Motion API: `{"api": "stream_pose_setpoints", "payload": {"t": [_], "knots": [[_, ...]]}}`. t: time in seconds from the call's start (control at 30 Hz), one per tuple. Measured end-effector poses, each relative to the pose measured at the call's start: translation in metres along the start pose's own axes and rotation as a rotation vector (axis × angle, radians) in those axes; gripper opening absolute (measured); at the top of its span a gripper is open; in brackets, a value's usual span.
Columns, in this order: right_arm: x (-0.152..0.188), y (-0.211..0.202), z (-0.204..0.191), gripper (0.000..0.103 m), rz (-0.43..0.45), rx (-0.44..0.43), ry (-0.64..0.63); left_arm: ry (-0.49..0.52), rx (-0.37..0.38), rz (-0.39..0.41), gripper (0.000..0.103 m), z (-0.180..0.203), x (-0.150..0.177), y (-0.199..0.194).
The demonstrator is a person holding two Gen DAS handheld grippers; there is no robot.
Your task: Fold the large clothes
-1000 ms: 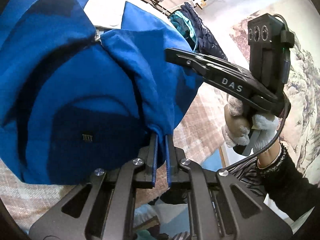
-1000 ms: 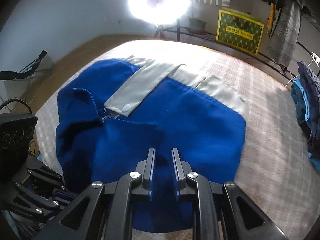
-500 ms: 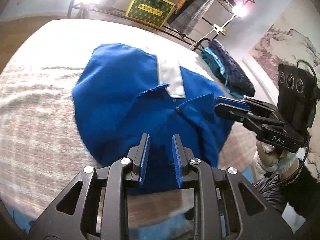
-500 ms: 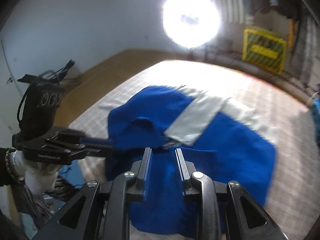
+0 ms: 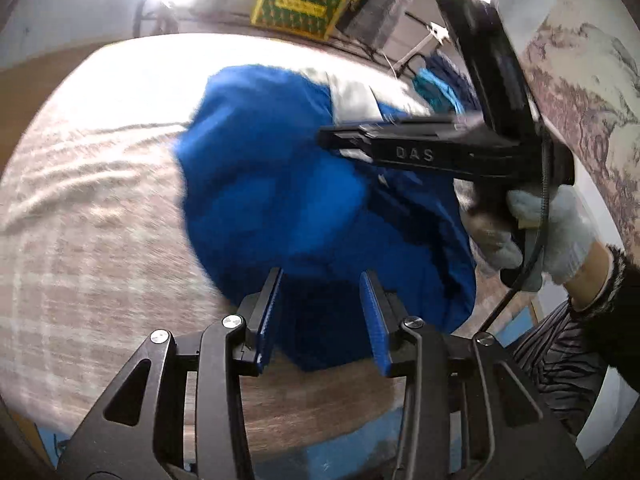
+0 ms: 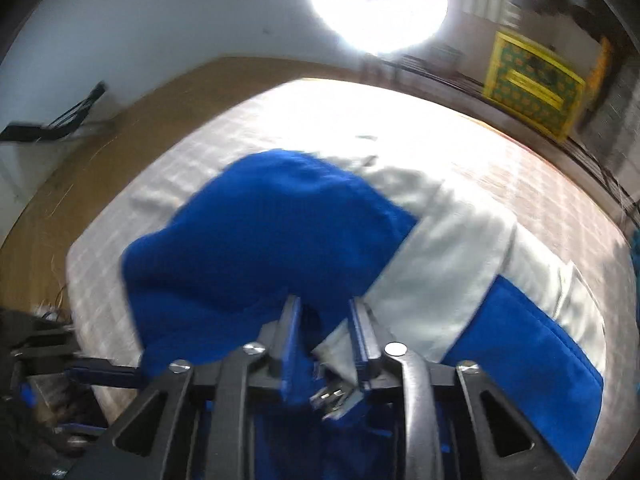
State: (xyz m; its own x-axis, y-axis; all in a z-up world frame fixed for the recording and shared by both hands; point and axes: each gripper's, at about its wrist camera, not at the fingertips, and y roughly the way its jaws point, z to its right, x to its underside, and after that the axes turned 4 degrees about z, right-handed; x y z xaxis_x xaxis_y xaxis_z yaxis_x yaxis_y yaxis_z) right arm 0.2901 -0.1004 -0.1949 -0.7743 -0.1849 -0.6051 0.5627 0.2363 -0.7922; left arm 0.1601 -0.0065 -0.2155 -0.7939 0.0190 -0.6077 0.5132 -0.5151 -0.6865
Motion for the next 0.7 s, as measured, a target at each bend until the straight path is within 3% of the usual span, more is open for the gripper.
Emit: {"api": "stream_pose_setpoints", "payload": {"t": [0.1,0.2,0.23,0.27,0.37,0.47,0.6,0.7], "knots": [[0.000,-0.021,0.011,0.024,0.033,0.036,0.050,-0.100,-0.011,0.052,0.039,-0.031,-0.007,-0.021],[0.016,-0.058,0.027,0.035,0.069,-0.025,0.121,-0.206,0.009,0.063,0.040,-0.062,-0.006,-0.031],[0.024,-0.072,0.032,0.039,0.079,-0.042,0.146,-0.242,0.013,0.061,0.047,-0.070,-0.005,-0.031],[0.035,-0.084,0.036,0.048,0.086,-0.050,0.168,-0.275,0.021,0.058,0.056,-0.079,-0.004,-0.029],[0.078,-0.122,0.055,0.072,0.122,-0.034,0.290,-0.402,0.070,0.031,0.058,-0.108,-0.009,-0.023],[0.116,-0.138,0.082,0.073,0.131,0.012,0.439,-0.492,0.121,0.034,0.058,-0.124,-0.022,-0.013],[0.156,-0.137,0.126,0.074,0.103,0.086,0.635,-0.483,0.166,-0.006,0.058,-0.121,-0.044,0.007],[0.165,-0.123,0.150,0.075,0.068,0.066,0.692,-0.501,0.172,-0.026,0.054,-0.121,-0.050,0.018]]}}
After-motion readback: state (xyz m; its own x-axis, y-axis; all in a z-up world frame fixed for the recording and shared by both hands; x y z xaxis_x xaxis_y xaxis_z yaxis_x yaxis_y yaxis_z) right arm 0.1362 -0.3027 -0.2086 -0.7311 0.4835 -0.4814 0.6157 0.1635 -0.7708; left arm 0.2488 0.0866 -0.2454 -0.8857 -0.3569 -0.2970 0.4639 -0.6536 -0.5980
